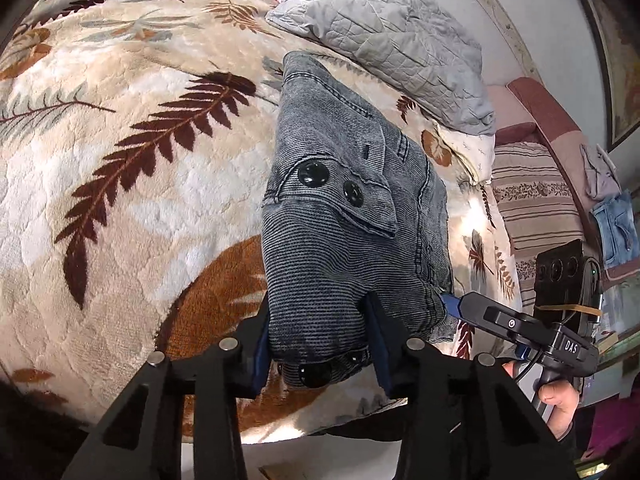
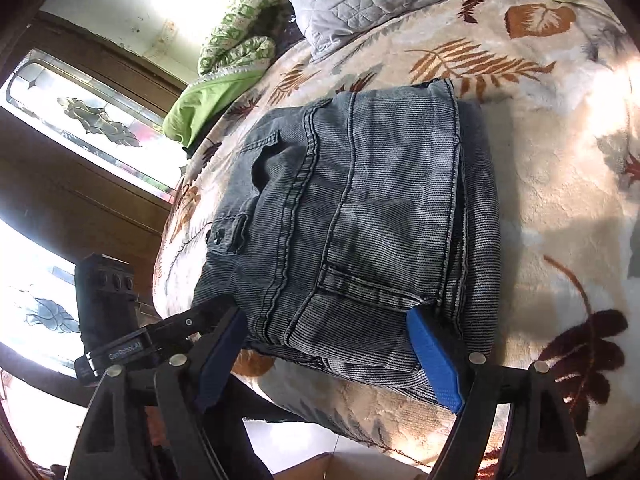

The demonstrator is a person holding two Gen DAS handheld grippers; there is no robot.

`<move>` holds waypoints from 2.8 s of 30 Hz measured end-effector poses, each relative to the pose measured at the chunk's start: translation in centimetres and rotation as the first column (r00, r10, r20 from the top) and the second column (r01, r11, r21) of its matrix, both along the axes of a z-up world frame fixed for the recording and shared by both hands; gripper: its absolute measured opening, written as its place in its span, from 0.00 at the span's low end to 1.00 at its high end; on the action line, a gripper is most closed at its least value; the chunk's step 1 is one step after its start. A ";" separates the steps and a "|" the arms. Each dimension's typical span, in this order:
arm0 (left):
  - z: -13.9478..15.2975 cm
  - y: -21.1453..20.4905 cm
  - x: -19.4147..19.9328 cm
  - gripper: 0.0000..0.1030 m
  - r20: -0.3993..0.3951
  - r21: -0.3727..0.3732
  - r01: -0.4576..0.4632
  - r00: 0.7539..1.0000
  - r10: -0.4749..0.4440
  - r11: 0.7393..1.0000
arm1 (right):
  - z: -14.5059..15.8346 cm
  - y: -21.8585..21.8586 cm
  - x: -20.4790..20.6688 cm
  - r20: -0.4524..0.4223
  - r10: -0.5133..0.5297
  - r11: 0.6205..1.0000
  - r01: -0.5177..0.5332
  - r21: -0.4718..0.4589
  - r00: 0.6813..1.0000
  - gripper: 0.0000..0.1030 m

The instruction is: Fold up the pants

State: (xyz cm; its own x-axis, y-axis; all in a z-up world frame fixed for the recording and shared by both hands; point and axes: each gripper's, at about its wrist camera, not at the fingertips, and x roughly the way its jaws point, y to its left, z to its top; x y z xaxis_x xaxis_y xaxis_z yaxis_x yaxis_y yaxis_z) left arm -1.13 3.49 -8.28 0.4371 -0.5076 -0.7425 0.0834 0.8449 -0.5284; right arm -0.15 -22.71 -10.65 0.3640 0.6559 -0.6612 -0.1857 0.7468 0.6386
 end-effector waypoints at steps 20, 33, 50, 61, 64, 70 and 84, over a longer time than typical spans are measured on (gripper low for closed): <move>3.1 -1.0 0.2 0.67 0.092 0.336 -0.122 0.991 0.096 0.934 | 0.2 -0.1 1.1 0.002 -0.018 1.000 0.018 -0.002 1.000 0.82; 3.3 -1.8 0.3 0.67 0.138 0.432 -0.146 0.986 0.095 0.890 | 5.9 0.6 6.1 0.131 -0.073 0.972 0.100 -0.211 0.989 0.82; 2.4 -2.0 -0.4 0.74 0.155 0.491 -0.165 0.983 0.101 0.856 | 2.7 1.1 1.6 0.079 -0.058 0.917 0.085 -0.391 0.995 0.85; 5.0 2.0 3.8 0.78 0.074 0.137 -0.114 0.992 0.105 0.984 | 2.9 -5.7 2.5 -0.060 -0.141 0.990 0.140 -0.014 0.988 0.86; 3.2 1.9 5.8 0.78 -0.008 0.057 -0.070 0.997 0.070 0.996 | 1.0 -6.7 4.1 -0.147 -0.132 0.986 0.145 0.080 0.980 0.86; 1.3 0.2 7.5 0.78 -0.040 0.005 -0.013 0.999 0.013 1.000 | -0.6 -5.4 5.6 -0.166 -0.098 0.984 0.121 0.131 0.981 0.87; 2.6 -3.7 6.5 0.24 0.056 0.248 0.046 0.997 -0.062 0.968 | 0.5 -2.6 5.0 -0.025 -0.104 0.988 0.100 -0.120 0.994 0.22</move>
State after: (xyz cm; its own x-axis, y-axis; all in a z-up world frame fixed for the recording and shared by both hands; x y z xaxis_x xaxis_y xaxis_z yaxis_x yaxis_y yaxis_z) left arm 5.35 -0.17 -5.73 0.4638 -0.3364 -0.8196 0.1589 0.9417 -0.2966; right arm 4.82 -25.31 -10.15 0.4027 0.5329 -0.7442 -0.0861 0.8315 0.5488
